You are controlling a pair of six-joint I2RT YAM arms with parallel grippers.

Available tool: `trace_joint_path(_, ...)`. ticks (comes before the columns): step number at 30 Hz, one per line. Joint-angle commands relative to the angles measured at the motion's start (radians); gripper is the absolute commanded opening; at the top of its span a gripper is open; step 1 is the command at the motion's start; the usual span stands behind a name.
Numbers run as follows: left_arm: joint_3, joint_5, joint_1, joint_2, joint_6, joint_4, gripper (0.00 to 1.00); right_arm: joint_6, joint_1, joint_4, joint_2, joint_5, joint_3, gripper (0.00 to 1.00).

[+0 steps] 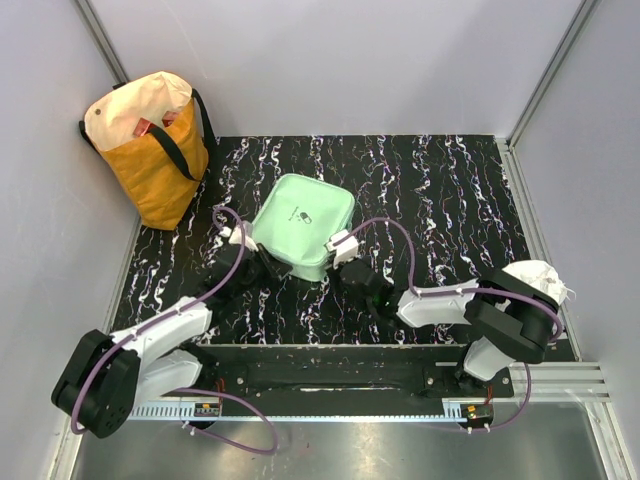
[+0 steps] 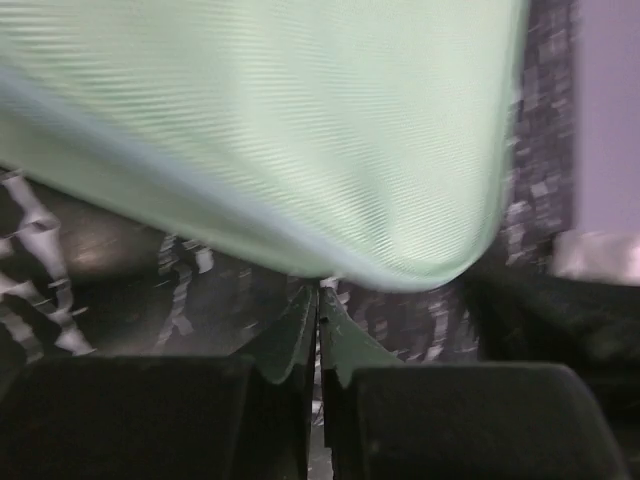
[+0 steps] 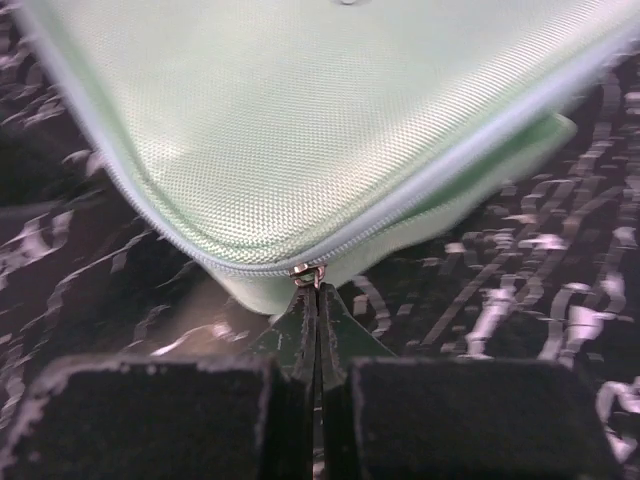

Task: Organize the medicine kit
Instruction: Zip the medicine box at the center of the board.

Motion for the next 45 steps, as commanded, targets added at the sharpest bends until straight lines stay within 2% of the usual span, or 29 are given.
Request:
trace_joint_path(1, -0.031, -0.047, 0.010, 0.005, 0.195, -0.216, 0.00, -0.091, -0.098, 0.074, -0.044, 0.172, 0.016, 0.00)
trace_joint_path(7, -0.033, -0.004, 0.010, 0.015, 0.227, -0.215, 0.00, -0.142, -0.121, 0.042, -0.038, 0.008, 0.055, 0.00)
trace_joint_path(10, -0.063, 0.062, 0.010, -0.117, 0.202, -0.146, 0.02, -0.134, -0.121, 0.019, -0.073, -0.078, 0.038, 0.00)
trace_joint_path(11, -0.059, 0.071, 0.010, -0.170, 0.192, -0.140, 0.14, -0.124, -0.121, -0.007, -0.081, -0.107, 0.039, 0.00)
trace_joint_path(14, 0.050, 0.031, 0.010, -0.300, 0.221, -0.209, 0.35, -0.079, -0.106, -0.038, -0.112, -0.157, 0.010, 0.00)
trace_joint_path(16, 0.157, -0.008, 0.011, -0.294, 0.278, -0.256, 0.58, -0.081, -0.069, -0.027, -0.121, -0.154, -0.010, 0.00)
trace_joint_path(17, 0.220, -0.025, 0.016, -0.262, 0.316, -0.270, 0.62, -0.079, -0.055, -0.028, -0.123, -0.152, -0.017, 0.00)
trace_joint_path(20, 0.398, -0.038, 0.042, -0.086, 0.390, -0.267, 0.70, -0.047, -0.025, 0.001, -0.146, -0.149, -0.056, 0.00)
trace_joint_path(22, 0.517, 0.000, 0.079, 0.086, 0.399, -0.241, 0.73, -0.019, -0.015, -0.004, -0.164, -0.143, -0.071, 0.00)
trace_joint_path(25, 0.741, 0.085, 0.105, 0.342, 0.425, -0.197, 0.74, 0.011, -0.011, 0.014, -0.187, -0.140, -0.105, 0.00)
trace_joint_path(28, 1.028, 0.210, 0.105, 0.629, 0.456, -0.256, 0.70, 0.019, -0.011, 0.021, -0.189, -0.140, -0.112, 0.00)
trace_joint_path(30, 1.160, 0.261, 0.090, 0.775, 0.471, -0.255, 0.69, 0.016, -0.011, 0.028, -0.178, -0.141, -0.111, 0.00)
trace_joint_path(36, 1.585, 0.267, 0.044, 1.108, 0.625, -0.518, 0.70, -0.006, -0.009, 0.047, -0.152, -0.155, -0.086, 0.00)
trace_joint_path(40, 1.861, 0.344, 0.030, 1.326, 0.701, -0.731, 0.69, -0.015, -0.011, 0.060, -0.136, -0.158, -0.088, 0.00)
trace_joint_path(43, 1.940, 0.350, 0.025, 1.409, 0.758, -0.879, 0.64, -0.019, -0.011, 0.057, -0.132, -0.151, -0.088, 0.00)
trace_joint_path(45, 2.019, 0.315, 0.010, 1.462, 0.813, -0.986, 0.55, -0.016, -0.012, 0.050, -0.133, -0.128, -0.086, 0.00)
